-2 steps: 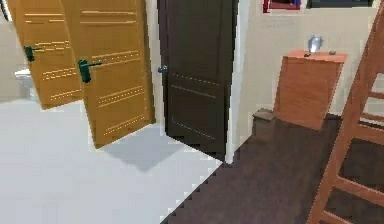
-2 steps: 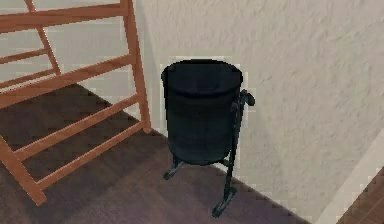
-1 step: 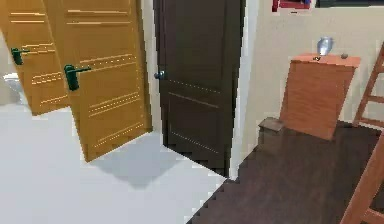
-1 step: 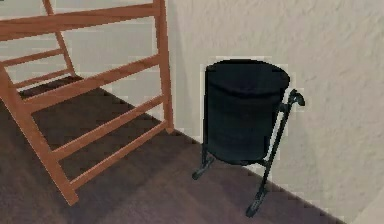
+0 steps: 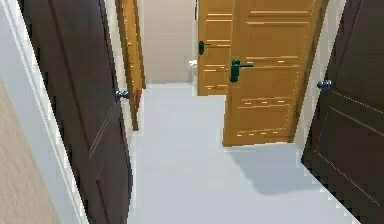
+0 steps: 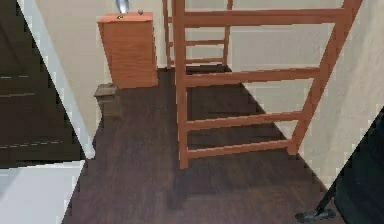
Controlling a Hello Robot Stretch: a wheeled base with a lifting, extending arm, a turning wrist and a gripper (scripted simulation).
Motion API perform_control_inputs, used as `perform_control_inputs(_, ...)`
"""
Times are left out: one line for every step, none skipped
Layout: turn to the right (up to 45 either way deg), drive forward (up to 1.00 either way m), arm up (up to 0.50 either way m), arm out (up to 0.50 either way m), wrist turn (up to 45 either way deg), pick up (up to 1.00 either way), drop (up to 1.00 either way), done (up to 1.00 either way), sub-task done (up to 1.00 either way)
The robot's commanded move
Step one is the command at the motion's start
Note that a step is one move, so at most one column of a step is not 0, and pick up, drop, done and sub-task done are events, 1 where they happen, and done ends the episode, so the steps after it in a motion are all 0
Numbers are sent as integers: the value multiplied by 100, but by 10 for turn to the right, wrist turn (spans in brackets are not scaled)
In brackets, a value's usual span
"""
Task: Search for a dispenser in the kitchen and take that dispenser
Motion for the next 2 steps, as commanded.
perform_control_inputs(0, 100, 0, 0, 0, 0, 0, 0, 0)
perform_control_inputs(0, 100, 0, 0, 0, 0, 0, 0, 0)
